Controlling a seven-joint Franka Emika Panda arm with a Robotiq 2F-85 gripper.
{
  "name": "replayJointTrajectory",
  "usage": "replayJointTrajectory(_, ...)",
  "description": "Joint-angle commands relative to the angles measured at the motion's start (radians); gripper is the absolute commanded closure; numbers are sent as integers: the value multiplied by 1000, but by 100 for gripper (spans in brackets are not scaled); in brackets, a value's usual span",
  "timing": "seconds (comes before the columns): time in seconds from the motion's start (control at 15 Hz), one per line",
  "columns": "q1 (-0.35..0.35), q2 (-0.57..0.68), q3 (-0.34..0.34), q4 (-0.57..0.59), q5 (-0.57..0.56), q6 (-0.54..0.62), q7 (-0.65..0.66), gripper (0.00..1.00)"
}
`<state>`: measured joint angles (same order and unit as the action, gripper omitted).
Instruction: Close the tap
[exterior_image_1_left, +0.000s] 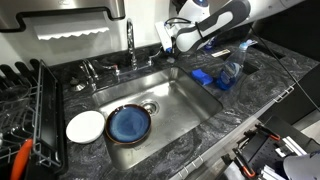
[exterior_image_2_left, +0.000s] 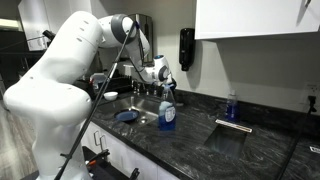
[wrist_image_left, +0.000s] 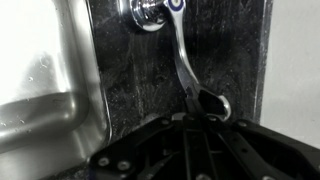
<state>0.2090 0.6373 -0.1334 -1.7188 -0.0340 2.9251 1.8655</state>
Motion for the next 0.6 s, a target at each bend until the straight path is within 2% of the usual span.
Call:
replayJointTrajectory(0.0, -15, -43, 30, -9, 58, -37, -87, 100)
replayJointTrajectory(0.27, -22, -114, 41, -28, 74, -121, -159, 100)
replayJointTrajectory(0.53, -58, -183, 95, -13, 106, -348, -258, 100)
